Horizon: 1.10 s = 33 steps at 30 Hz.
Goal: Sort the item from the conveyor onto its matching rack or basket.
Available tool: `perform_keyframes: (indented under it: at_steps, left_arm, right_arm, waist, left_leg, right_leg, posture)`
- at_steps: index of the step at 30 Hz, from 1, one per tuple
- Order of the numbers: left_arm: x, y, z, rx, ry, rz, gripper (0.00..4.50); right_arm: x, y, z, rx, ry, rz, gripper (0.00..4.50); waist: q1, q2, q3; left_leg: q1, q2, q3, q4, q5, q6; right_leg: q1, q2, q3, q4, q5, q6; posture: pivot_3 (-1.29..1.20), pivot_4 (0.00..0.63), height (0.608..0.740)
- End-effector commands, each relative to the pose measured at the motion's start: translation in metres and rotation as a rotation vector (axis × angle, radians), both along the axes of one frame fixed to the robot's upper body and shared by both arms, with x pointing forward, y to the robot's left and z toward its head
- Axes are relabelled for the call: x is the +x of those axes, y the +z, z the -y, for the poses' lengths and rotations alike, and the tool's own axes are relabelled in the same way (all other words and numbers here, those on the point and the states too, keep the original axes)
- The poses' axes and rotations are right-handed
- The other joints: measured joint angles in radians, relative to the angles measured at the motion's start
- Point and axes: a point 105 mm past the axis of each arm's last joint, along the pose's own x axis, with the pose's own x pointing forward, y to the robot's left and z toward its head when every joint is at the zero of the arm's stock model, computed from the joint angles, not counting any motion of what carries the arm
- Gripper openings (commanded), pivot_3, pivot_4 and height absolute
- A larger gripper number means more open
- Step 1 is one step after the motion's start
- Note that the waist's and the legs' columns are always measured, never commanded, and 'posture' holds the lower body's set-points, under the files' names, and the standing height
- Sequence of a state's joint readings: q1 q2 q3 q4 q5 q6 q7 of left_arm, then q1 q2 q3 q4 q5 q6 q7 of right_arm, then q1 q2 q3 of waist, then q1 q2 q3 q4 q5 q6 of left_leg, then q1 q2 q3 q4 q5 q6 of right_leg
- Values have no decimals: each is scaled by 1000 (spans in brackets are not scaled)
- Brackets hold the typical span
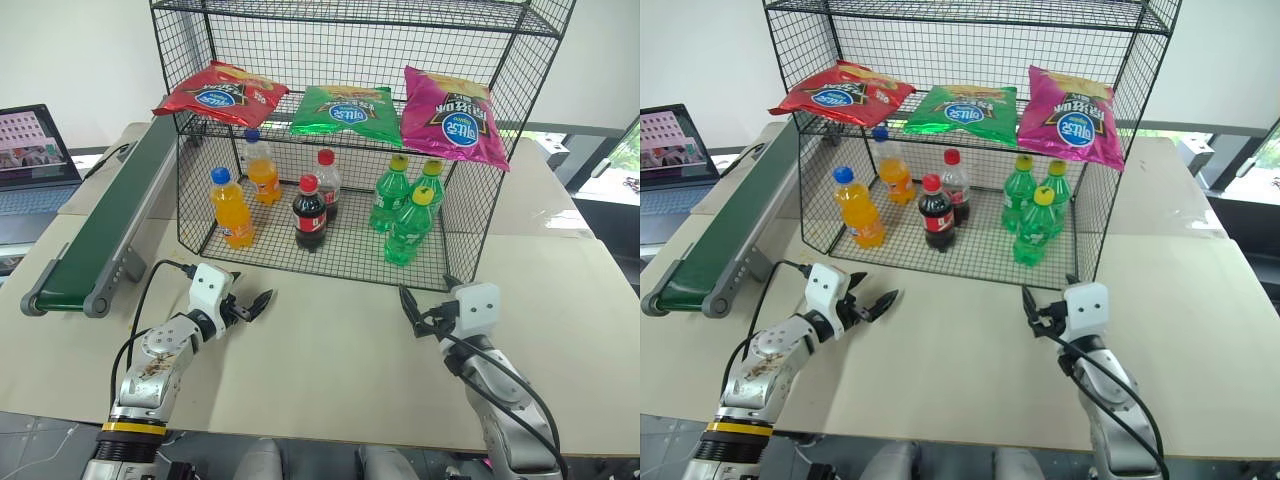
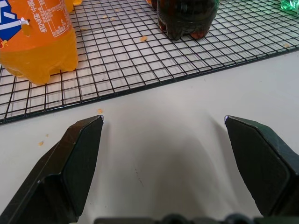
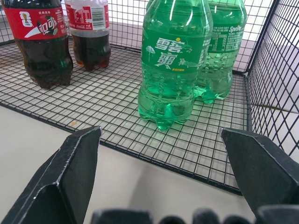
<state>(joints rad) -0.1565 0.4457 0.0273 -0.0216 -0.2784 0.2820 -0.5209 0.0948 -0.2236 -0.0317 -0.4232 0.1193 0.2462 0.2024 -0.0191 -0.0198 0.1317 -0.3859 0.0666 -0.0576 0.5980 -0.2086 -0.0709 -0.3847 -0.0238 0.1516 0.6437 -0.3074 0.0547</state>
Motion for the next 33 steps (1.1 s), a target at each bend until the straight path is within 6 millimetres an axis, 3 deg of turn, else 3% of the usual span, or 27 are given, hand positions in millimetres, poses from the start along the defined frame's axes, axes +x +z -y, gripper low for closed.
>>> perform_keyframes:
  at_steps: [1,13,33]
  left_arm:
    - [2,11,-1,4,-5,42,4415]
    - [-8,1,-11,49,22,42,4415]
    - [-1,4,-14,51,42,57,4415]
  right_arm:
    - [-1,18,0,-12,8,75,4500]
    - [-5,22,-3,-30,41,84,4500]
    - [-3,22,-8,-41,51,86,4500]
  waist:
    - [0,0,0]
    - [1,0,0]
    - [0,0,0]
  left_leg:
    - [0,0,0,0,0,0]
    - [0,0,0,1,0,0]
    - [1,0,0,2,0,0]
  right_leg:
    - [0,0,0,0,0,0]
    - [0,0,0,2,0,0]
    - [0,0,0,3,0,0]
  posture:
    - [0,150,740]
    - [0,150,740]
    - [0,150,740]
